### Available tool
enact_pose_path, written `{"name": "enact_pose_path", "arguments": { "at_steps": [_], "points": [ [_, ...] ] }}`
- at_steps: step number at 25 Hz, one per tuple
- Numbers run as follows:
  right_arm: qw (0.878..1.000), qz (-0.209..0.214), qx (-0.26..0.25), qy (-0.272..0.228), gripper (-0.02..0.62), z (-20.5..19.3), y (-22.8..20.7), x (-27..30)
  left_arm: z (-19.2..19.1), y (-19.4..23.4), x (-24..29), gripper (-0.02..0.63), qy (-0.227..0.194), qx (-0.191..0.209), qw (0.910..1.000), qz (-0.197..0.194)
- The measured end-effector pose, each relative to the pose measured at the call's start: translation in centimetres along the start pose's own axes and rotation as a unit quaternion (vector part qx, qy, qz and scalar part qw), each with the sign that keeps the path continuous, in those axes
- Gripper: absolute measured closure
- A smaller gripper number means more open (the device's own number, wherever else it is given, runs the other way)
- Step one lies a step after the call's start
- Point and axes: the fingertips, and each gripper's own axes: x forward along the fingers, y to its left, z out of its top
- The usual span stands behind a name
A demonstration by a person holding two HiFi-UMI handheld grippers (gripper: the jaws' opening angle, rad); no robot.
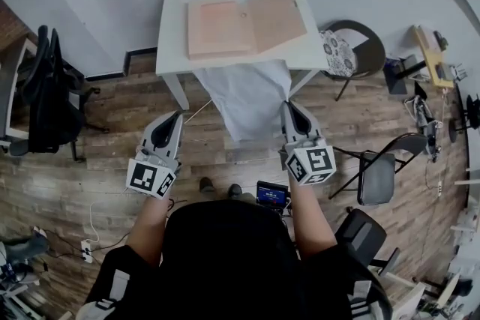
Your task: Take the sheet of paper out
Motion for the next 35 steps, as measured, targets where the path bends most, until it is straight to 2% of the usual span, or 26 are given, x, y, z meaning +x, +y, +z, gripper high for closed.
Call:
{"name": "enact_pose_path", "arguments": {
  "at_steps": [5, 19, 35],
  "points": [
    [1.000, 0.007, 0.008, -0.001, 0.584, -0.3, -1.7, -1.1, 0.1, -2.1, 0.5, 0.603, 0.007, 0.004, 1.0000, 0.002],
    [0.999, 0.034, 0.008, 0.011, 0.584, -2.1, -2.8, -2.6, -1.0, -5.4, 0.5, 0.603, 0.020, -0.002, 0.9997, 0.011],
    [0.999, 0.020, 0.027, -0.003, 0.584, -2.8, -6.3, -6.0, -2.0, -9.0, 1.3, 0.603, 0.023, -0.007, 0.9995, 0.021]
  ]
}}
